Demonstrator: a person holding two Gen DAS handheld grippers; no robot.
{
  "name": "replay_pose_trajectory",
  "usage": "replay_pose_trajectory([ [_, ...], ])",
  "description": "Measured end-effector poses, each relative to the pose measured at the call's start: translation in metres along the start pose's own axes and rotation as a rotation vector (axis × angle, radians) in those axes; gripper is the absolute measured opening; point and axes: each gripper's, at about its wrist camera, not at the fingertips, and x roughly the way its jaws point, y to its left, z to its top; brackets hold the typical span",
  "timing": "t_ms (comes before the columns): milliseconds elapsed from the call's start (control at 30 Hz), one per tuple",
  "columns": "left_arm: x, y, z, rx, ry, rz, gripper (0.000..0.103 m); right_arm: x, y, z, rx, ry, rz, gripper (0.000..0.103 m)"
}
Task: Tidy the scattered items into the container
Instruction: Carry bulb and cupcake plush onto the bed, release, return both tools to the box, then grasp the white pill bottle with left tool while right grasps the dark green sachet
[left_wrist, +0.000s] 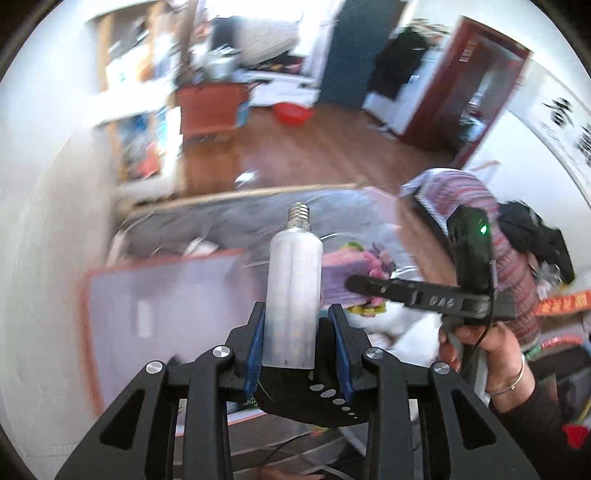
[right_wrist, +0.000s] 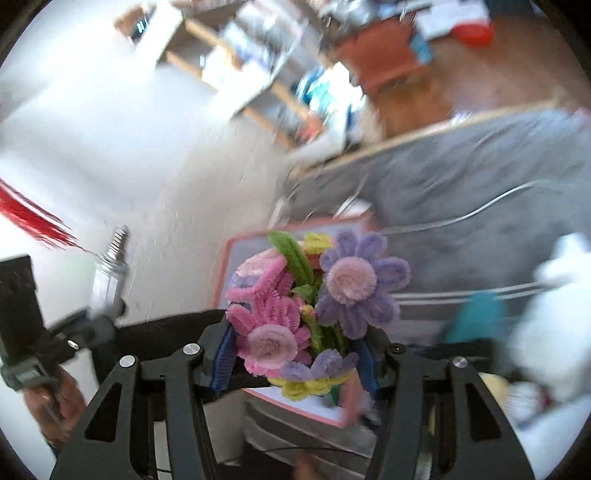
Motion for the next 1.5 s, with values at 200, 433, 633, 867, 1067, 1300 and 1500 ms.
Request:
replay_pose_trajectory([
  [200, 0.028, -0.069, 0.008, 0.076, -0.023, 0.172, 0.074, -0.080, -0.050, -0.015, 0.141, -0.118, -0.198, 0.096],
  [433, 0.032, -0.054, -0.005, 0.154, 0.003, 0.300, 0.081, -0.145, -0.045, -0.006, 0.151, -0.115, -0.156, 0.096],
  [633, 0.064, 0.072, -0.025, 0.016, 0.139, 0.372, 0.083, -0.056, 0.038, -0.028, -0.080, 0.114, -0.020, 0.078],
  [867, 0.196, 0.168, -0.058, 0.000, 0.384, 0.341, 0.083, 0.121, 0.085, -0.059, -0.225, 0.446, -0.041, 0.071],
  [1067, 0.316, 0.184, -0.059, 0.078, 0.481, 0.287, 0.081, 0.153, 0.057, -0.079, -0.255, 0.517, -0.039, 0.070],
  [1300, 0.319, 0.213, -0.063, -0.013, 0.476, 0.230, 0.041, 0.158, 0.067, -0.061, -0.312, 0.498, -0.030, 0.064],
  [1500, 0.215, 0.248, -0.046, -0.154, 0.286, 0.271, 0.041, 0.242, 0.115, -0.056, -0.418, 0.583, -0.094, 0.073],
])
